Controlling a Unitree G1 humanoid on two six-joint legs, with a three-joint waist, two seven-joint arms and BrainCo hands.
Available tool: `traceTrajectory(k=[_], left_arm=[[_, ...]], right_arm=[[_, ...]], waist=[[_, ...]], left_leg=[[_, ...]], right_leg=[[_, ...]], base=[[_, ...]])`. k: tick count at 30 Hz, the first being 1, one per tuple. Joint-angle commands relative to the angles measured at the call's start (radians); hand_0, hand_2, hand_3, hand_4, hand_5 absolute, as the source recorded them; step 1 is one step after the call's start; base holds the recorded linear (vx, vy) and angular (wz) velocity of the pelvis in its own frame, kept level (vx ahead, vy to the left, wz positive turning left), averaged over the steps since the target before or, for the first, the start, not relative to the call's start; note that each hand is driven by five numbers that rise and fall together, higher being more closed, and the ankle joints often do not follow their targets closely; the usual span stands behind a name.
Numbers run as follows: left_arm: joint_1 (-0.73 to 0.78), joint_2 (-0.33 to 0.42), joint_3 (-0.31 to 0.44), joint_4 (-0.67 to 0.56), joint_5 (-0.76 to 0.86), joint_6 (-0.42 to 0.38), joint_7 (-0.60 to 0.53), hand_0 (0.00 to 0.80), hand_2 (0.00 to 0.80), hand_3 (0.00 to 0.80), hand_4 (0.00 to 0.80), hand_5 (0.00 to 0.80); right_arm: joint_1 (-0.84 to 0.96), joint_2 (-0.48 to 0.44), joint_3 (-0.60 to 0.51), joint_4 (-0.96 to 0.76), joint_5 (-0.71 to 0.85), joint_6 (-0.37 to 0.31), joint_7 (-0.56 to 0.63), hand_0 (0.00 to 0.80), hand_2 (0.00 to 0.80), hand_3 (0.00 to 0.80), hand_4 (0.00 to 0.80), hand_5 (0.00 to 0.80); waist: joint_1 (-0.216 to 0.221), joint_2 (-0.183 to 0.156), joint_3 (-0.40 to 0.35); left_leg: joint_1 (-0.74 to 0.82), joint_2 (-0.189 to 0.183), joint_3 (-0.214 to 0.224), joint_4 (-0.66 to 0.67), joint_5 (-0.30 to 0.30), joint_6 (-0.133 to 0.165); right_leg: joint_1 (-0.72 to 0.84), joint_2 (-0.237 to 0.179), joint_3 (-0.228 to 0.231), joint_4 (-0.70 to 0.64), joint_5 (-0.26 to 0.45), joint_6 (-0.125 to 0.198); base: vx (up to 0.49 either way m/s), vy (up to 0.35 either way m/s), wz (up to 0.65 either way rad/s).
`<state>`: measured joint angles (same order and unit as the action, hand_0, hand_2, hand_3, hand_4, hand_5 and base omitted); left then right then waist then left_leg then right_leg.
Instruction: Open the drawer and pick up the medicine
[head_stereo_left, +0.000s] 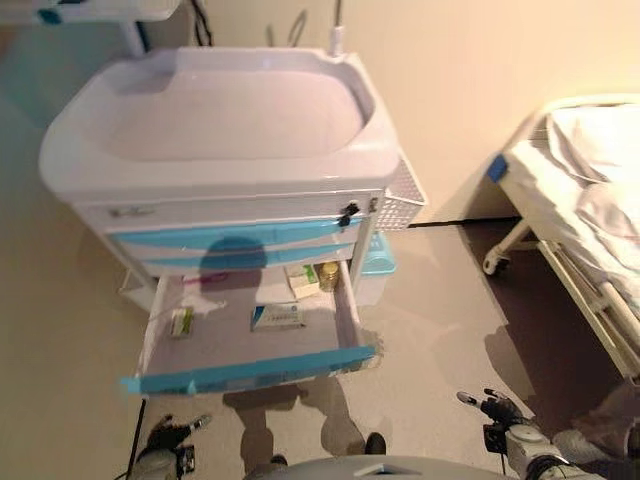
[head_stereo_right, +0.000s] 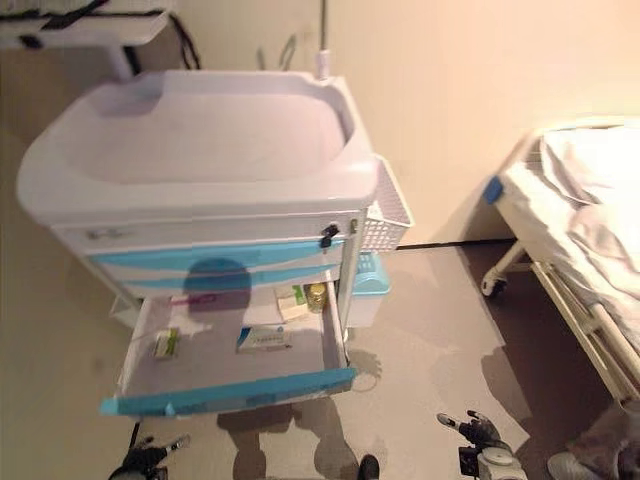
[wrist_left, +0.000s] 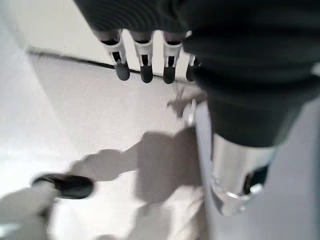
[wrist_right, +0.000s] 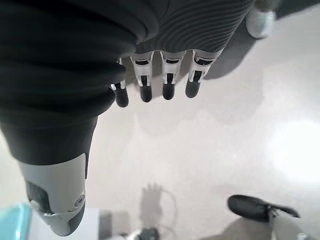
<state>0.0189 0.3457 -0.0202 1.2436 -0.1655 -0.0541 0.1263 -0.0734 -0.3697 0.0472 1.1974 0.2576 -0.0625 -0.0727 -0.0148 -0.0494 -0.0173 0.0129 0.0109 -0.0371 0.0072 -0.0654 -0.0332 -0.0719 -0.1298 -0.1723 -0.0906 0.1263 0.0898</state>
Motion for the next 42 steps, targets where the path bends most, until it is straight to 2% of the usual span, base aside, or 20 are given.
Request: traceTrajectory(k=[1, 2, 5, 7, 8, 12, 13, 24, 37, 42], left_arm=[[-0.001, 0.027, 0.009, 0.050, 0.106, 0.004, 0.006, 0.000, 0.000, 0.000, 0.000, 0.000], [0.003, 0.021, -0.001, 0.058, 0.139, 0.009, 0.004, 0.000, 0.000, 0.000, 0.000, 0.000], [0.005, 0.013, -0.019, 0.041, 0.172, 0.007, 0.005, 0.000, 0.000, 0.000, 0.000, 0.000], [0.005, 0.005, -0.030, 0.035, 0.195, 0.008, 0.005, 0.000, 0.000, 0.000, 0.000, 0.000], [0.004, 0.003, -0.044, 0.018, 0.226, 0.006, 0.011, 0.000, 0.000, 0.000, 0.000, 0.000], [0.007, 0.004, -0.061, 0.010, 0.263, 0.007, 0.009, 0.000, 0.000, 0.000, 0.000, 0.000], [0.007, 0.006, -0.071, 0.000, 0.290, 0.005, 0.010, 0.000, 0.000, 0.000, 0.000, 0.000], [0.027, 0.016, -0.056, 0.023, 0.350, 0.014, 0.020, 0.000, 0.000, 0.000, 0.000, 0.000], [0.049, 0.031, -0.020, 0.001, 0.336, 0.006, 0.026, 0.000, 0.000, 0.000, 0.000, 0.000], [0.060, 0.034, -0.013, 0.007, 0.344, 0.007, 0.025, 0.000, 0.000, 0.000, 0.000, 0.000]], right_arm=[[-0.062, -0.032, -0.016, -0.067, 0.047, -0.035, -0.005, 0.000, 0.000, 0.000, 0.000, 0.000], [-0.061, -0.035, -0.006, -0.156, 0.052, -0.044, -0.007, 0.000, 0.000, 0.000, 0.000, 0.000], [-0.059, -0.039, -0.003, -0.233, 0.057, -0.053, -0.011, 0.000, 0.000, 0.000, 0.000, 0.000], [-0.059, -0.038, 0.009, -0.365, 0.067, -0.066, -0.014, 0.000, 0.000, 0.000, 0.000, 0.000], [-0.048, -0.038, 0.013, -0.440, 0.068, -0.072, -0.013, 0.000, 0.000, 0.000, 0.000, 0.000], [-0.037, -0.038, 0.012, -0.528, 0.073, -0.084, -0.012, 0.000, 0.000, 0.000, 0.000, 0.000], [-0.023, -0.036, 0.010, -0.610, 0.084, -0.097, -0.011, 0.000, 0.000, 0.000, 0.000, 0.000], [-0.064, -0.012, 0.053, -0.889, 0.146, -0.151, -0.005, 0.000, 0.000, 0.000, 0.000, 0.000], [-0.101, -0.028, 0.213, -1.144, 0.153, -0.149, 0.101, 0.000, 0.000, 0.000, 0.000, 0.000], [-0.119, -0.035, 0.263, -1.179, 0.150, -0.139, 0.133, 0.000, 0.000, 0.000, 0.000, 0.000]], waist=[[0.004, -0.010, 0.010], [-0.002, -0.010, 0.000], [-0.001, -0.008, -0.006], [-0.003, -0.008, -0.010], [-0.002, -0.008, -0.012], [-0.003, -0.010, -0.013], [-0.003, -0.013, -0.013], [0.025, -0.032, -0.029], [0.068, -0.067, -0.013], [0.084, -0.079, -0.014]], left_leg=[[-0.063, -0.028, -0.033, -0.087, 0.106, 0.011], [-0.053, -0.030, -0.014, -0.087, 0.100, 0.013], [-0.044, -0.032, 0.005, -0.088, 0.093, 0.015], [-0.036, -0.035, 0.021, -0.083, 0.089, 0.018], [-0.028, -0.036, 0.024, -0.083, 0.086, 0.021], [-0.018, -0.038, 0.025, -0.083, 0.081, 0.023], [-0.012, -0.037, 0.025, -0.082, 0.077, 0.025], [0.000, -0.035, 0.017, -0.079, 0.069, 0.026], [-0.017, -0.034, -0.017, -0.078, 0.078, 0.022], [-0.013, -0.034, -0.028, -0.075, 0.073, 0.023]], right_leg=[[0.029, 0.006, 0.007, 0.062, -0.071, 0.077], [0.031, 0.002, 0.025, 0.050, -0.060, 0.080], [0.033, -0.001, 0.044, 0.040, -0.050, 0.082], [0.030, -0.004, 0.061, 0.043, -0.047, 0.085], [0.037, -0.006, 0.066, 0.045, -0.047, 0.084], [0.044, -0.007, 0.067, 0.046, -0.051, 0.084], [0.051, -0.008, 0.065, 0.048, -0.055, 0.085], [0.066, -0.012, 0.061, 0.044, -0.062, 0.083], [0.068, -0.018, 0.028, 0.049, -0.067, 0.085], [0.076, -0.018, 0.021, 0.051, -0.073, 0.083]], base=[[0.015, 0.067, -0.32], [0.001, 0.069, -0.36], [-0.014, 0.056, -0.27], [-0.019, 0.077, -0.14], [0.016, 0.038, -0.12], [0.022, 0.024, -0.07], [0.000, 0.000, 0.00], [0.000, 0.000, 0.00], [0.001, -0.002, 0.05], [0.021, -0.011, 0.07]])
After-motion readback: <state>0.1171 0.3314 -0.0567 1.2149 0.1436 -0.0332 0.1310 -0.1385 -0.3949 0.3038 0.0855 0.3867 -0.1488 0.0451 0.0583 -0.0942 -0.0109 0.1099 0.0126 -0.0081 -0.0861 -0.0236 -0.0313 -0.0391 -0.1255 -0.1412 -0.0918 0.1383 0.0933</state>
